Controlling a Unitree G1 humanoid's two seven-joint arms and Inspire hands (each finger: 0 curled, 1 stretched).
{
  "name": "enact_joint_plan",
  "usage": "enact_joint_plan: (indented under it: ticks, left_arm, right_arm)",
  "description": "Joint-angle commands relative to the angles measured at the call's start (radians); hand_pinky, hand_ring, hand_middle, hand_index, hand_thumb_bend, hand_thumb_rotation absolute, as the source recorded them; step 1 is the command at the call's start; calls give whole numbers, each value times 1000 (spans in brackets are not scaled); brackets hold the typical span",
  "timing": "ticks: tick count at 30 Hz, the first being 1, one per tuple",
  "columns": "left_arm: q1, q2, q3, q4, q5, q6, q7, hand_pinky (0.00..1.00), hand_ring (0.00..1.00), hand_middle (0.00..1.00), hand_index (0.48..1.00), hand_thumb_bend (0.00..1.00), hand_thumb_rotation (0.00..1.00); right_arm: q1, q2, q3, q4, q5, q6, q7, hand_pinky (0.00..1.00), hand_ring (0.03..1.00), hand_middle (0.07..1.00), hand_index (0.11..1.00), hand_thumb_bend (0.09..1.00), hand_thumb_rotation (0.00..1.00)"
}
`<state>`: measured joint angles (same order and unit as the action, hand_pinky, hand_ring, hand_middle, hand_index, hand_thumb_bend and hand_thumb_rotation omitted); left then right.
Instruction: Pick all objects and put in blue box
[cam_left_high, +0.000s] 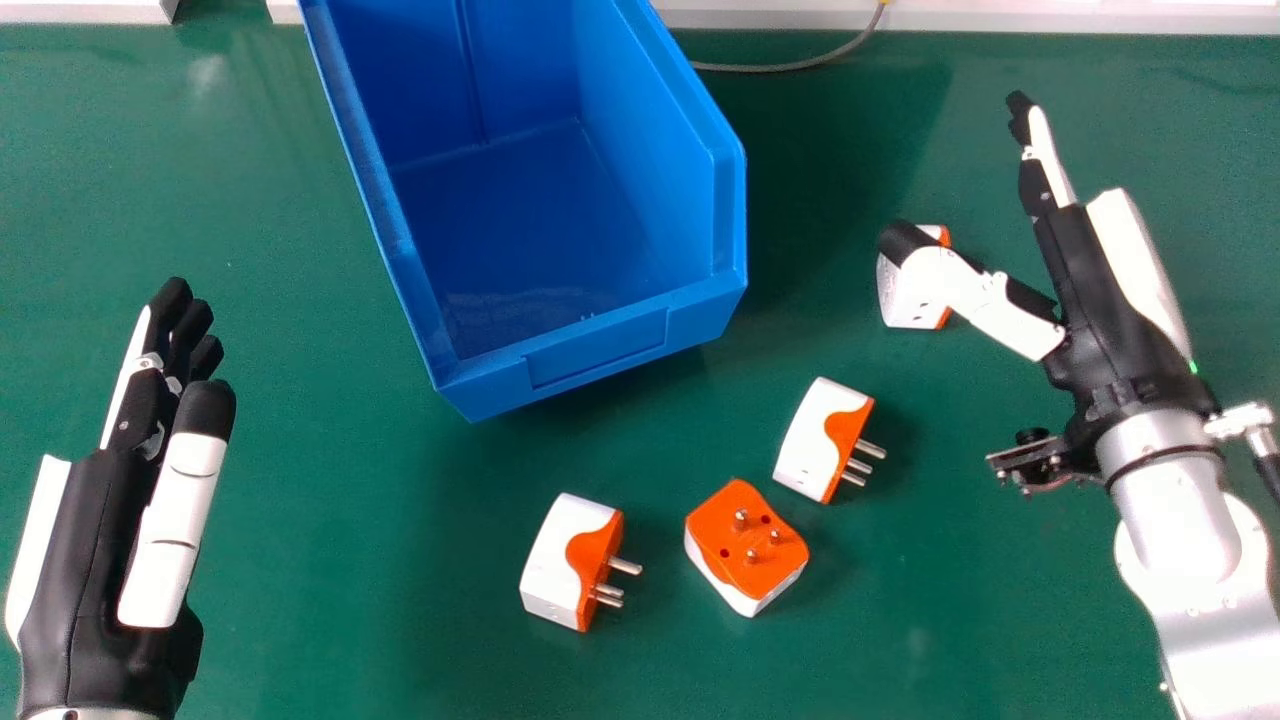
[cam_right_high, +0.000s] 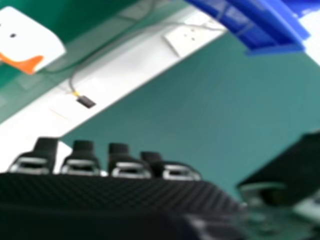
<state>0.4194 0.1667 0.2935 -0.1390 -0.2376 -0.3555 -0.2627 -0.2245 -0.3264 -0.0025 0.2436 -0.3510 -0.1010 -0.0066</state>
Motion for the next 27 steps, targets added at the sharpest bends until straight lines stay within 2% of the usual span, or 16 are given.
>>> enact_joint_plan:
  ticks: [1,5,8,11,14,18,24,27]
  left_arm:
    - [6,9,12,-11,-12,-15,-8,981,985,986,978,779,857]
    - [7,6,17,-10,-19,-20,-14,983,985,987,979,775,858]
    - [6,4,21,-12,-24,-12,-16,983,984,986,978,771,858]
    - [5,5,22,-13,-21,-8,-14,983,982,985,978,764,857]
    - [1,7,23,-11,-22,-13,-16,980,982,985,980,767,856]
    - [4,11,27,-14,-23,-9,-18,979,983,986,981,769,856]
    - [10,7,31,-18,-32,-5,-19,981,984,985,979,774,850]
    - [13,8,33,-22,-31,-2,-18,979,981,984,976,768,848]
  right_arm:
    - [-41,-27,2,17,5,-12,9,921,984,1000,1000,625,661]
    - [-68,-45,14,51,-7,-14,16,902,980,1000,1000,635,637]
    - [-97,-57,23,82,-9,2,31,896,978,1000,1000,636,633]
    - [-129,-71,42,120,-29,9,34,886,977,1000,1000,640,623]
    - [-164,-84,63,150,-45,39,51,866,972,1000,1000,640,620]
    - [-206,-101,91,191,-68,68,73,844,963,1000,1000,634,602]
    - [-304,-164,174,290,-145,91,154,802,942,1000,1000,622,581]
    - [-353,-195,221,345,-186,68,183,821,955,1000,1000,616,567]
